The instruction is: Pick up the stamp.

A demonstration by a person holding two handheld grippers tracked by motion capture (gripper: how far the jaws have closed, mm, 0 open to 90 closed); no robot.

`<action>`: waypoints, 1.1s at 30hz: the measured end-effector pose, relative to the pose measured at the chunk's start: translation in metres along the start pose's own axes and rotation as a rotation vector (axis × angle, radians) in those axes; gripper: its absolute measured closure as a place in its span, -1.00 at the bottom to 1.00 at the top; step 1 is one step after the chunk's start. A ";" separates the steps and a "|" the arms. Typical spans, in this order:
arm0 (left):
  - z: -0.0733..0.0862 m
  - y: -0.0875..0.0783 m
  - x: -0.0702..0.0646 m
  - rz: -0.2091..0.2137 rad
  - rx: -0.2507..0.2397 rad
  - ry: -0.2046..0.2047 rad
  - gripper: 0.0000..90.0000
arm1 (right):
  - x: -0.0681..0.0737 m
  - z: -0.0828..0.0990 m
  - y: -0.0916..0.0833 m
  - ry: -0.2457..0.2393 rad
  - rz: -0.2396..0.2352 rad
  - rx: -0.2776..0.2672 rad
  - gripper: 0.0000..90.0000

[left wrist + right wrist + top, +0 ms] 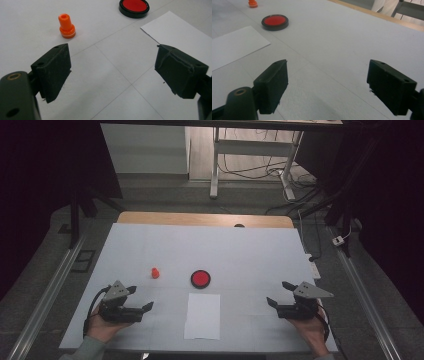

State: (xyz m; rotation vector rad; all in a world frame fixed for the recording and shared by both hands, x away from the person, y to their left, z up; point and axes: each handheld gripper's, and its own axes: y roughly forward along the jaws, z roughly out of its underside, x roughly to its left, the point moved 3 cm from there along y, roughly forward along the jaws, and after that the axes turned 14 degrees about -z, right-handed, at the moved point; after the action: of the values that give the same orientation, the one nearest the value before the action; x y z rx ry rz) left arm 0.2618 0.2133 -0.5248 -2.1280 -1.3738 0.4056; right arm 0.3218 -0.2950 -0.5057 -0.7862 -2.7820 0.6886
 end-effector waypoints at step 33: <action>-0.003 0.011 0.003 -0.035 0.016 0.004 -0.65 | 0.001 0.000 0.014 -0.001 -0.024 0.016 -0.52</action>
State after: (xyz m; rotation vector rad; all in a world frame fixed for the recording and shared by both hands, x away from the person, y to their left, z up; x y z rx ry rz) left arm 0.2729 0.2121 -0.5292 -2.0873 -1.3990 0.3972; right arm 0.3276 -0.2842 -0.5128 -0.7482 -2.7788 0.7065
